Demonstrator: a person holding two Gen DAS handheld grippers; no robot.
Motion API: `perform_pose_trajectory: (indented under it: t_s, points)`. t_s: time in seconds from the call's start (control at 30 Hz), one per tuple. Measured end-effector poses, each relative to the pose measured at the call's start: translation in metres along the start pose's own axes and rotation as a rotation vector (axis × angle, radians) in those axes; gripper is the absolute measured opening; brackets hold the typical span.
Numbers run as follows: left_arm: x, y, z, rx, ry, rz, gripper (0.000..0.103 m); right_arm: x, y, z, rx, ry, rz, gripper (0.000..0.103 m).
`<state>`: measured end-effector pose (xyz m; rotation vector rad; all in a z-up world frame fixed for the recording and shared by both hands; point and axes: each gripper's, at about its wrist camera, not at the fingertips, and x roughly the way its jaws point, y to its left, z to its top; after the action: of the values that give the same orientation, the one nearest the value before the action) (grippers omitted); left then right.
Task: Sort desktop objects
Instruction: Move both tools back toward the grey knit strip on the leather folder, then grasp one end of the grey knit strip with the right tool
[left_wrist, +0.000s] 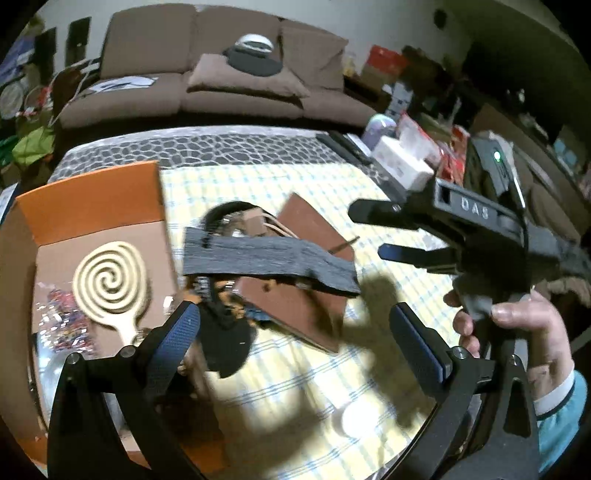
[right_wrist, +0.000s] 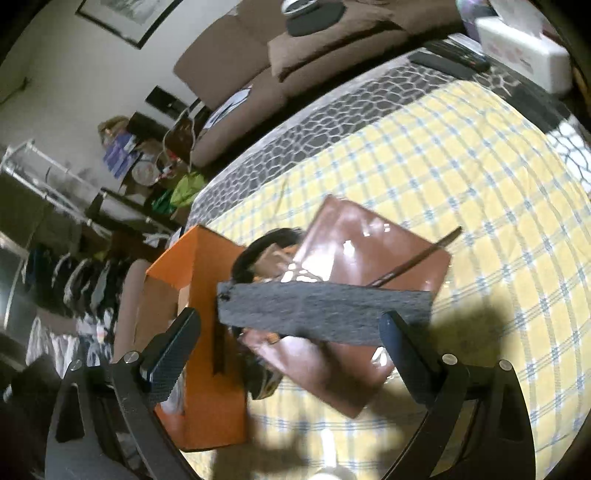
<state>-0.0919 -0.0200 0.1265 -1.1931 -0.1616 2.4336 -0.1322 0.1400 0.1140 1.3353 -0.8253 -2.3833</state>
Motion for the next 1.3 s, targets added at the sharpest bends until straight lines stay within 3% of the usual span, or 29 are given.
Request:
perform_pose_trajectory:
  t_s: [0.33,0.53,0.6,0.77,0.83,0.97,1.1,1.3]
  points:
    - [0.035,-0.026,-0.007,0.054,0.062,0.002,0.103,0.011,-0.043,0.004,0.042,0.027,-0.055,0.095]
    - [0.042,-0.025,-0.008,0.048,0.076,0.01,0.103,0.027,-0.067,0.0,0.072,0.074,-0.119,0.072]
    - [0.044,-0.024,-0.007,0.045,0.079,0.012,0.103,0.032,-0.072,-0.002,0.078,0.092,-0.123,0.057]
    - [0.049,-0.02,-0.006,0.021,0.089,0.01,0.103,0.04,-0.079,-0.007,0.096,0.12,-0.125,0.053]
    - [0.052,-0.017,-0.004,0.004,0.089,0.01,0.103,0.042,-0.079,-0.008,0.089,0.129,-0.13,0.046]
    - [0.056,-0.009,0.0,-0.049,0.08,0.0,0.103,0.041,-0.074,-0.01,0.039,0.127,-0.167,0.014]
    - [0.058,-0.004,0.003,-0.086,0.06,-0.006,0.103,0.035,-0.072,-0.01,0.024,0.106,-0.16,0.008]
    - [0.056,-0.001,0.006,-0.145,0.036,-0.053,0.103,0.011,-0.056,-0.007,0.004,0.03,-0.062,0.006]
